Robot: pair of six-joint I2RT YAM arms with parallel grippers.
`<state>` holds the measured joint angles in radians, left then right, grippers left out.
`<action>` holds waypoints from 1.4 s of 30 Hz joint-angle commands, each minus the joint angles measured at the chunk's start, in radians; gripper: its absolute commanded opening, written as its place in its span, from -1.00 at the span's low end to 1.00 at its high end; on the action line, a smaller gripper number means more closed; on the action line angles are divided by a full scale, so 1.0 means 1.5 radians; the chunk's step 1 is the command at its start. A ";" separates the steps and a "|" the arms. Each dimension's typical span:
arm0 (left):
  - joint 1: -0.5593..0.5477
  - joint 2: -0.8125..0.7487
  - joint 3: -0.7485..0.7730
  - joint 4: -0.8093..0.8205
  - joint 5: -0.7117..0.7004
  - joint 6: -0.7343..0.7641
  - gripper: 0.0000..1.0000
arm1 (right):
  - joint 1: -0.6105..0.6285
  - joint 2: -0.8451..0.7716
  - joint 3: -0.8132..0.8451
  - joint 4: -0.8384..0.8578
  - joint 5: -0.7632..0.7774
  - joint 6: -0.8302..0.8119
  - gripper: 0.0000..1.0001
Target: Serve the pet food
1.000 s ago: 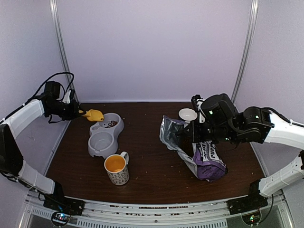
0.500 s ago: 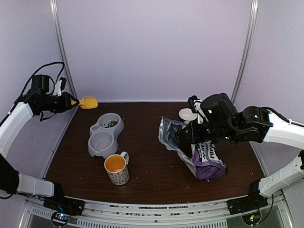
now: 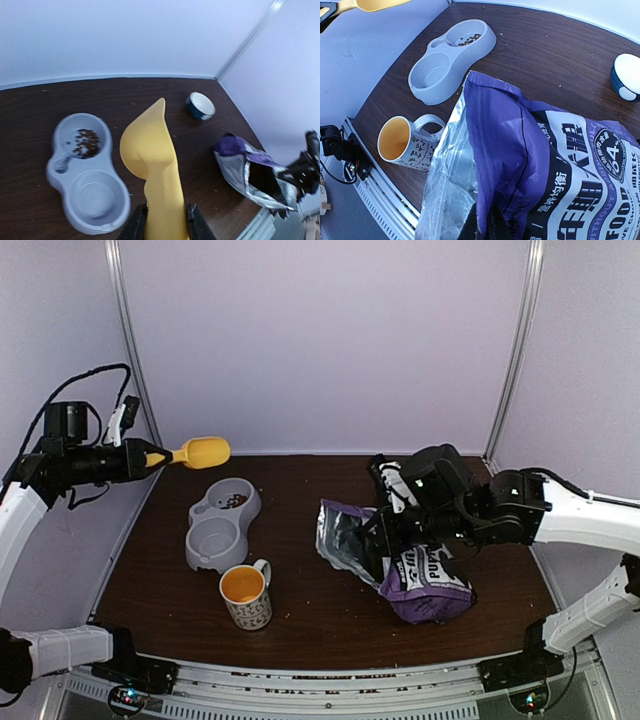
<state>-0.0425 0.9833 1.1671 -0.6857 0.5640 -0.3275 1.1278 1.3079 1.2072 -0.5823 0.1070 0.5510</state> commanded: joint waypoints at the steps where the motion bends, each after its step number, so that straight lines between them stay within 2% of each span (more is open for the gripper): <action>1: -0.139 -0.034 -0.017 0.020 0.048 -0.010 -1.00 | 0.020 0.003 0.017 0.081 -0.050 -0.027 -1.00; 6: -0.255 -0.099 -0.103 0.120 0.071 -0.088 -1.00 | 0.043 0.010 0.000 0.117 -0.060 -0.035 -1.00; 9: -0.289 -0.144 -0.151 0.175 0.121 -0.110 -1.00 | 0.049 0.015 -0.011 0.135 -0.066 -0.023 -1.00; 15: -0.293 -0.211 -0.163 0.127 0.130 -0.105 -1.00 | 0.058 0.028 -0.006 0.147 -0.066 -0.020 -1.00; 21: -0.315 -0.210 -0.161 0.097 0.113 -0.111 -1.00 | 0.062 0.037 -0.016 0.169 -0.061 -0.009 -1.00; 27: -0.396 -0.193 -0.140 0.083 0.045 -0.108 -1.00 | 0.062 0.033 -0.020 0.163 -0.016 0.009 -1.00; 36: -0.508 -0.086 -0.092 0.033 -0.081 -0.077 -1.00 | 0.061 0.010 -0.025 0.140 0.018 0.001 -1.00; 39: -0.547 -0.032 -0.058 0.016 -0.155 -0.069 -1.00 | 0.061 0.005 -0.027 0.138 0.012 -0.002 -1.00; 42: -0.598 0.029 -0.036 0.028 -0.273 -0.096 -1.00 | 0.063 0.005 -0.027 0.151 -0.006 -0.006 -1.00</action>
<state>-0.8700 0.9508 1.0504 -0.6758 0.3901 -0.4591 1.2179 1.3407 1.1770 -0.3916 0.0975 0.5529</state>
